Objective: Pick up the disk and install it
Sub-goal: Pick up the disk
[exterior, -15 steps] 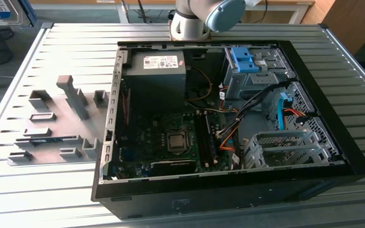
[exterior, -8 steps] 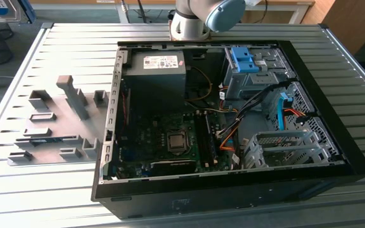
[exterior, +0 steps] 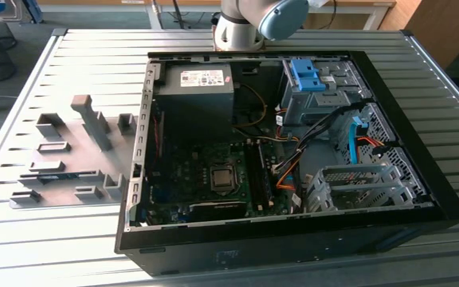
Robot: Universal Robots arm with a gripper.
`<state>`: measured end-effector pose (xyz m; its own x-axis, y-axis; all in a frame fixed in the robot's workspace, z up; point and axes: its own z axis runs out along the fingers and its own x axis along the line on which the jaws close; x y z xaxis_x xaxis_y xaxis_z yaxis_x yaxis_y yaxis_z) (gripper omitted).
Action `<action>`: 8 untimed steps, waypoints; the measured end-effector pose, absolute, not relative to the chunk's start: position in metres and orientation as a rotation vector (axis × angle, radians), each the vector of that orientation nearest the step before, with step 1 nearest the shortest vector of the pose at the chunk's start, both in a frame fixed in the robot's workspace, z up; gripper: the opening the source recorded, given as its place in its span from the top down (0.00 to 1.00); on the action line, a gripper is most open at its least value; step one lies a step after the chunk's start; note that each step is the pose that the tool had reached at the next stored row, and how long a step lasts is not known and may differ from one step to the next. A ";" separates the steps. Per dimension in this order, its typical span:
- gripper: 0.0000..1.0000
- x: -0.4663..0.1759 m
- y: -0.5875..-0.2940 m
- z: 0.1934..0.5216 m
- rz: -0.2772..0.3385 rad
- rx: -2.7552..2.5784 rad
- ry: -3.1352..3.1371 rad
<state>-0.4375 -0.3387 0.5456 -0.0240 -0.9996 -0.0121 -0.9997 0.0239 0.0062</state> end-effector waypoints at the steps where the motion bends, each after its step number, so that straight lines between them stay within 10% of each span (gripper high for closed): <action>1: 0.63 -0.437 -0.339 0.547 0.020 -2.192 2.245; 8: 0.63 -0.437 -0.339 0.554 0.020 -2.192 2.245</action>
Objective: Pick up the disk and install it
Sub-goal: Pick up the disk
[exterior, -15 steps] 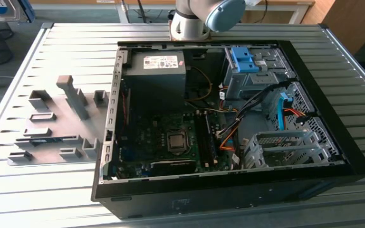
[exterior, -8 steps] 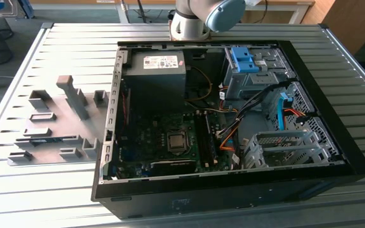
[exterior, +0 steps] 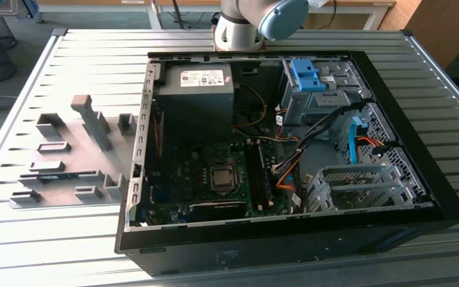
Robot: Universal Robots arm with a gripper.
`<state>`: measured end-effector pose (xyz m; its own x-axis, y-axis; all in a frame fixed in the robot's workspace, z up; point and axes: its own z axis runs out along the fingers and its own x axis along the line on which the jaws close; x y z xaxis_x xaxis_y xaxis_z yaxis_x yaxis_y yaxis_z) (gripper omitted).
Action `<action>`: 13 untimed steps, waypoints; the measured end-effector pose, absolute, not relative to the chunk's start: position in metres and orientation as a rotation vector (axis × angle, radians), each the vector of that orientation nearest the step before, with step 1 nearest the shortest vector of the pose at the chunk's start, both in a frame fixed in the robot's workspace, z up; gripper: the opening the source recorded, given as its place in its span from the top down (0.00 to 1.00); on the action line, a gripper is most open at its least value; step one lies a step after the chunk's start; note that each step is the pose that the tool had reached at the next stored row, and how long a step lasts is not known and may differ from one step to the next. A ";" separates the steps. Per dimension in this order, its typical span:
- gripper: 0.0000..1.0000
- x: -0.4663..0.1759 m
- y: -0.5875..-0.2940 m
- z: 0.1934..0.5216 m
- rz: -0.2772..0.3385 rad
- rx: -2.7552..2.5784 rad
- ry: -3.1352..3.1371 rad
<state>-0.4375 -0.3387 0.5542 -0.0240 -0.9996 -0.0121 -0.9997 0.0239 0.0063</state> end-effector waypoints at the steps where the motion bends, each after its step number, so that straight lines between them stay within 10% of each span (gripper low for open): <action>1: 0.63 -0.438 -0.339 0.555 0.020 -2.192 2.245; 13: 0.63 -0.438 -0.339 0.569 0.020 -2.192 2.245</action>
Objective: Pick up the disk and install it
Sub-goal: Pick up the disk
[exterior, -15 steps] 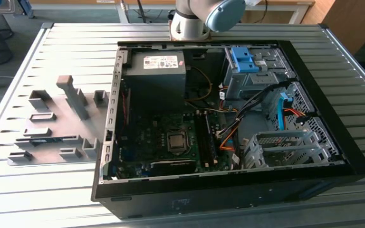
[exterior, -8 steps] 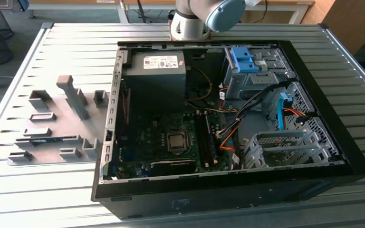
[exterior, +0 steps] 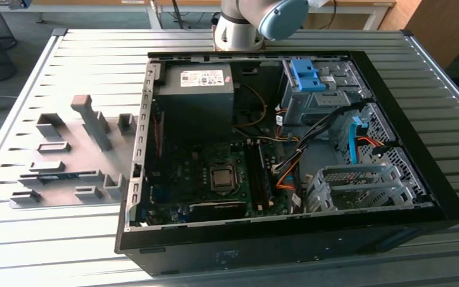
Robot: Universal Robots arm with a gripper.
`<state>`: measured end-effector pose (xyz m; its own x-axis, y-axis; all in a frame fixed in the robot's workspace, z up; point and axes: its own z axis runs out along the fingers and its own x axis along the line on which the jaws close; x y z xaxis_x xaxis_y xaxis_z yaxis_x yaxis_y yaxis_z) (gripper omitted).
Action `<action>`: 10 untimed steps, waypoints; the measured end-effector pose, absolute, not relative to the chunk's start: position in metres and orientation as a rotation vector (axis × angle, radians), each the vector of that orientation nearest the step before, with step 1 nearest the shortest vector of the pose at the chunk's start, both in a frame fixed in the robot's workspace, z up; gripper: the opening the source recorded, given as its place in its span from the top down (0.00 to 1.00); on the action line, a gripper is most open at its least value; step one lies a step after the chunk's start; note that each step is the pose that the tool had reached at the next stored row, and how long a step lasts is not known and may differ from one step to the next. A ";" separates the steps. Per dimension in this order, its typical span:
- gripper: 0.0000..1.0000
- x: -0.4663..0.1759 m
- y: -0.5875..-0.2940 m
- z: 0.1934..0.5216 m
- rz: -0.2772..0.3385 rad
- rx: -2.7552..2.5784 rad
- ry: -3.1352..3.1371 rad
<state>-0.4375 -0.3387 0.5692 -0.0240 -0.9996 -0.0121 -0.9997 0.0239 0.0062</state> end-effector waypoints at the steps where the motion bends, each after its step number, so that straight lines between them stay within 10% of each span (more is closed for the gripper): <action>1: 0.63 -0.437 -0.339 0.571 0.020 -2.192 2.245; 10: 0.63 -0.438 -0.339 0.586 0.020 -2.192 2.245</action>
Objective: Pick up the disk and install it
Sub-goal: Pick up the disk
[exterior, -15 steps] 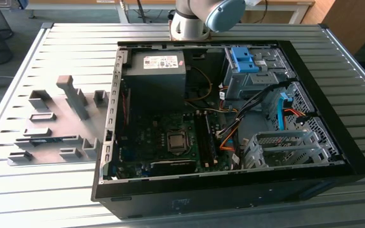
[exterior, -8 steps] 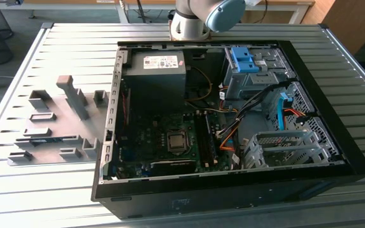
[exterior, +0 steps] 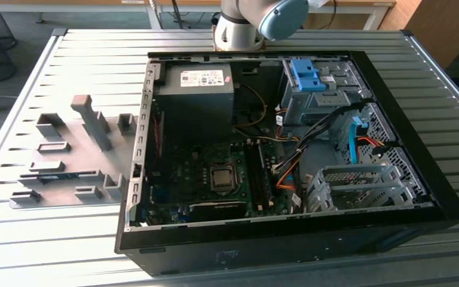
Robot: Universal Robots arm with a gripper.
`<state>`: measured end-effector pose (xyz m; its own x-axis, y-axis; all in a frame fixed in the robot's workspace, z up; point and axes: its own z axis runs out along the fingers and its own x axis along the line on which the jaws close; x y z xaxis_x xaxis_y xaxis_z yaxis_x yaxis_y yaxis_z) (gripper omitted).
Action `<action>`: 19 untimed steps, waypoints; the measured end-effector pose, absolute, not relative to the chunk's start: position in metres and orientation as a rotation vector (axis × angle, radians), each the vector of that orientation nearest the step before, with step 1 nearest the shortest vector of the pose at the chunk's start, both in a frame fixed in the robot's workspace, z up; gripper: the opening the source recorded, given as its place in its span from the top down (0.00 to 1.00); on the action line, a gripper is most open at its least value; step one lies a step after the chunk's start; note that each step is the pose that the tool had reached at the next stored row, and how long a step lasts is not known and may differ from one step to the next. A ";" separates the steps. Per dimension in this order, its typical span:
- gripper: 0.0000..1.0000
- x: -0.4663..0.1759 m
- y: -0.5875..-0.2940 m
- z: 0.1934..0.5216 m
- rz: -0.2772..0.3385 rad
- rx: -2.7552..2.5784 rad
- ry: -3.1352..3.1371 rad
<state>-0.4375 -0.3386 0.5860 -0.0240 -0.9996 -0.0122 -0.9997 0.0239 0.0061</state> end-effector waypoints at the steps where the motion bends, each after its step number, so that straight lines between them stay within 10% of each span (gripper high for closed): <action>1: 0.63 -0.437 -0.339 0.588 0.020 -2.192 2.245; 19: 0.63 -0.437 -0.339 0.609 0.020 -2.192 2.245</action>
<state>-0.4375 -0.3387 0.6085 -0.0240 -0.9996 -0.0121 -0.9997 0.0239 0.0062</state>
